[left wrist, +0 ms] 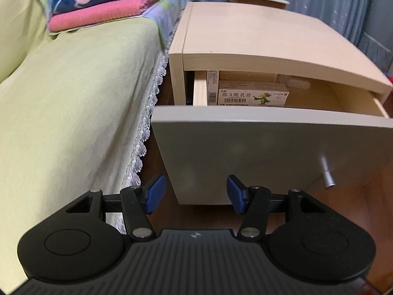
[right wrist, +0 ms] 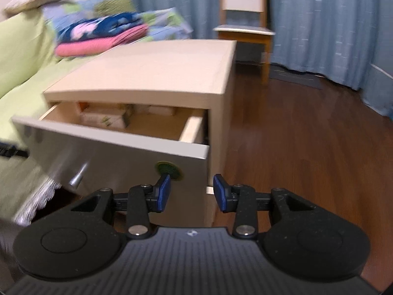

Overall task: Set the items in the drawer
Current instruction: 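Push the drawer front inward with both grippers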

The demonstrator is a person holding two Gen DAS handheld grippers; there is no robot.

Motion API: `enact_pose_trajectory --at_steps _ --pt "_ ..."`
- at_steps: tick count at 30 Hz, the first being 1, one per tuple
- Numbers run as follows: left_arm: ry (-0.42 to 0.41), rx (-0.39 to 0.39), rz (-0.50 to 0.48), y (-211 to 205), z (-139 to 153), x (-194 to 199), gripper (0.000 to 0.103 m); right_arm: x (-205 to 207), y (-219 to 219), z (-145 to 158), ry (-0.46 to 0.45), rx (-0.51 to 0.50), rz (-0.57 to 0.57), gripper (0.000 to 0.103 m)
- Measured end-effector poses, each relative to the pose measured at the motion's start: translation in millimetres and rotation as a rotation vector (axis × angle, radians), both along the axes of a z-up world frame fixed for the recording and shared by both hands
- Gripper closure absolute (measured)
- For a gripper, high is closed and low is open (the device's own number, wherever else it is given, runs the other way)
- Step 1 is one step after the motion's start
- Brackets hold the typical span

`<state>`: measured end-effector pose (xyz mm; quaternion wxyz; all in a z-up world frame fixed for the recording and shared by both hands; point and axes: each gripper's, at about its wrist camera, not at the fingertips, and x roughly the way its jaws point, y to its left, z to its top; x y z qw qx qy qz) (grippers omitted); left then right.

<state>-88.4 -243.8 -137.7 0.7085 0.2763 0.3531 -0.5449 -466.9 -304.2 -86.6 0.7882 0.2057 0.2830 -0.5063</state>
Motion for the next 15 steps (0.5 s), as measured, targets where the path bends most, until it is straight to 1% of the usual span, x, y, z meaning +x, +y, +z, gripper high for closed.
enact_pose_trajectory --at_steps 1,4,8,11,13,15 --pt "0.005 -0.004 0.002 4.7 2.1 -4.8 0.044 0.0 5.6 0.6 -0.013 0.005 -0.016 0.069" --pt "-0.003 -0.022 -0.031 17.0 9.5 -26.5 0.044 0.8 24.2 1.9 -0.056 0.03 -0.057 0.068" --pt "-0.013 -0.061 -0.105 18.0 17.6 -58.0 0.043 23.9 43.0 -2.6 -0.112 0.081 0.006 0.068" --pt "-0.038 -0.079 -0.149 11.3 18.2 -78.3 0.043 49.2 47.6 -2.9 -0.097 0.055 0.053 0.069" --pt "-0.057 -0.09 -0.15 5.6 16.1 -85.9 0.043 61.6 45.1 -4.3 -0.119 0.048 0.052 0.069" --pt "-0.069 -0.093 -0.13 0.5 11.5 -88.9 0.043 72.0 42.5 -5.2 -0.138 0.053 0.041 0.069"
